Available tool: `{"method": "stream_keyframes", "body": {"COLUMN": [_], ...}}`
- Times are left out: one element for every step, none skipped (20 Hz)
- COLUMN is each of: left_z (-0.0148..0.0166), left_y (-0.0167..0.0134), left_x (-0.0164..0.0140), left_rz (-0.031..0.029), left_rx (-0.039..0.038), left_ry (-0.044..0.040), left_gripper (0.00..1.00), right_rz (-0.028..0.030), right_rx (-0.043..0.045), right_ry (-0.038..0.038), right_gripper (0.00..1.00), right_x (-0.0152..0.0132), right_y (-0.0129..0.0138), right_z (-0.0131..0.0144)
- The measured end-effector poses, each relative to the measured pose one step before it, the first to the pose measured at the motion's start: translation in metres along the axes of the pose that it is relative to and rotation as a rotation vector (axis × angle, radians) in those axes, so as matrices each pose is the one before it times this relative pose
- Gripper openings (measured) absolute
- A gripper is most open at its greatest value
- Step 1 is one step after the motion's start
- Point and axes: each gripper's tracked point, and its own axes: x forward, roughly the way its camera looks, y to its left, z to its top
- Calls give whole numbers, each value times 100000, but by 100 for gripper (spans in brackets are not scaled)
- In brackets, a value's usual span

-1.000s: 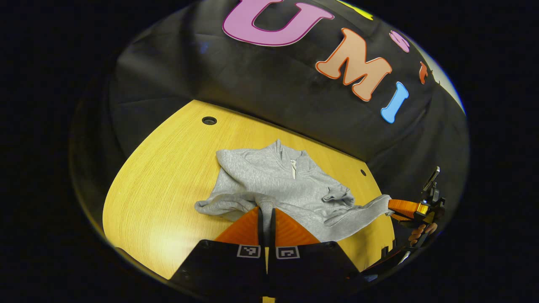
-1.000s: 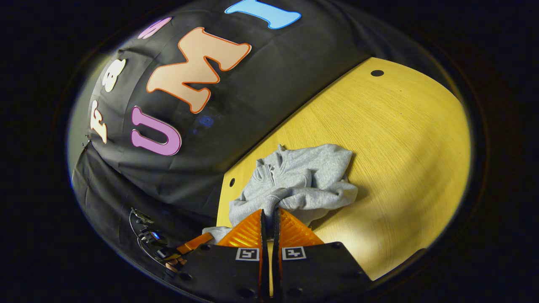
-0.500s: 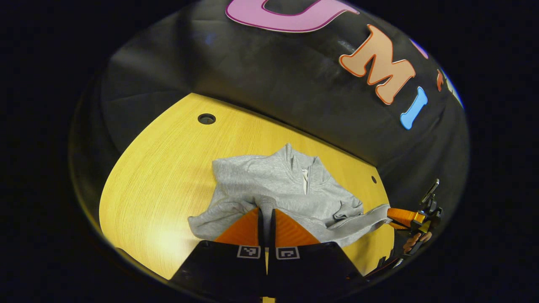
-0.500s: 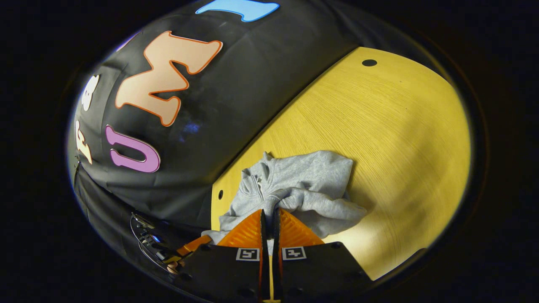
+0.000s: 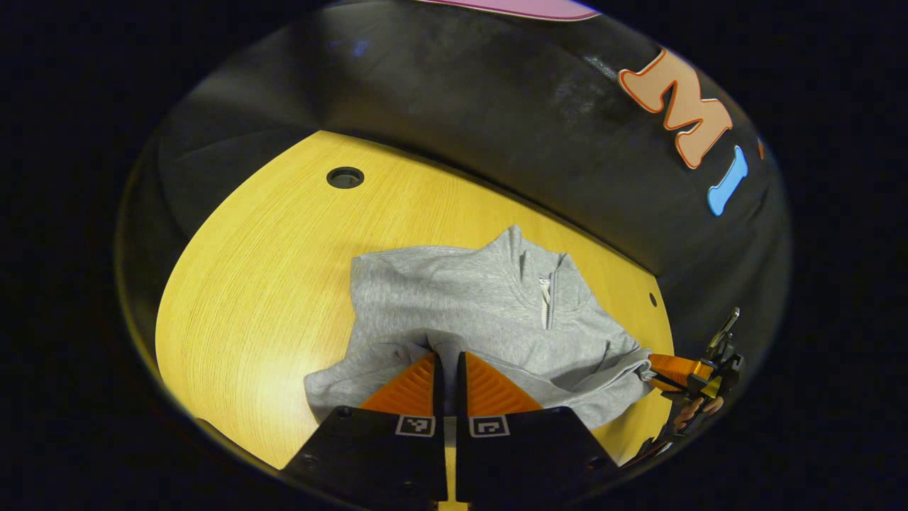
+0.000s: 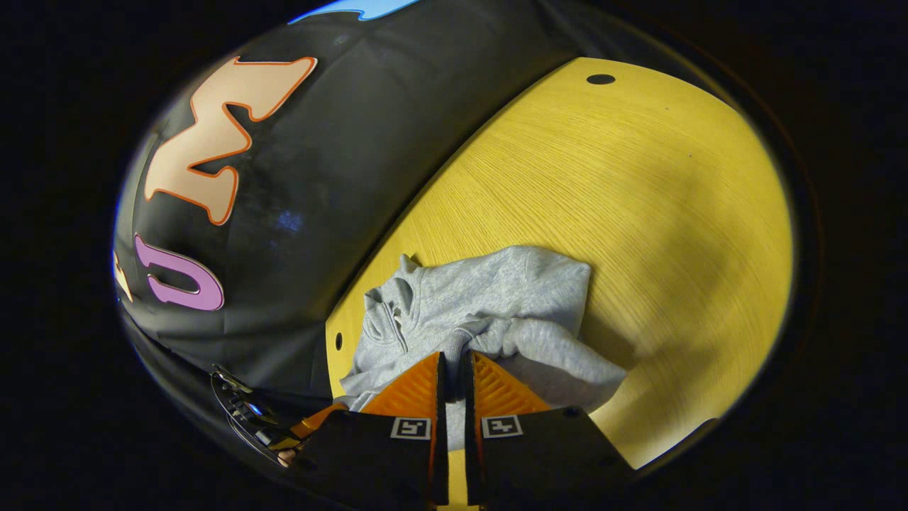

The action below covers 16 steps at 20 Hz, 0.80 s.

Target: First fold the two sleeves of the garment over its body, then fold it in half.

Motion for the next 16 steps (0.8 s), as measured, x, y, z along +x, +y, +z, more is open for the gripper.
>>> {"method": "stream_keyframes", "body": {"left_z": [252, 438, 259, 797, 1038, 708, 1023, 672, 510, 746, 858, 1080, 811, 696, 380, 602], "left_y": [-373, -366, -359, -178, -133, -43, -296, -54, 14, 297, 256, 393, 396, 227, 4, 162], "left_x": [25, -87, -200, -223, -136, -365, -156, -594, -450, -466, -487, -589, -666, -735, -687, -855], "left_rz": [-965, -997, -1046, -342, 523, 909, 308, 858, 1376, 2363, 2381, 2661, 2569, 2021, 1643, 1570], "left_rx": [947, 1262, 1449, 1282, 1328, 1091, 1107, 1191, 1686, 2075, 2197, 2540, 2621, 2250, 2074, 2041], "left_ry": [-1158, -1359, -1802, -3545, -4189, -3970, -3640, -2833, -2169, -2632, -3937, -3926, -3519, -2267, -2050, -2020], "left_gripper": [4, 5, 9, 15, 36, 57, 79, 80, 81, 89, 99, 98, 96, 96, 96, 96], "right_rz": [-190, -272, 381, 829, 246, -1037, -700, -483, -114, 49, -29, -124, -258, -429, -392, -279], "right_rx": [-905, -1165, -1531, -2038, -2703, -3095, -2555, -2389, -2307, -2829, -3249, -3574, -3865, -3816, -3353, -2751], "right_ry": [-587, -618, -681, -1517, -3363, -3860, -3917, -3900, -3876, -3498, -3170, -3125, -3388, -3392, -3505, -3028], "right_gripper": [12, 14, 32, 40, 60, 80, 100, 97, 98, 98, 98, 98, 98, 98, 98, 98], "right_x": [391, -430, -366, -158, -240, 290, -700, -518, -604, -661, -592, -666, -946, -739, -799, -802], "right_y": [158, 149, 305, 465, 324, -88, 127, 243, 227, 330, 258, 146, 238, 194, 88, 176], "right_z": [146, 337, 192, 341, 705, 582, 685, 745, 770, 704, 620, 530, 697, 743, 766, 730]}}
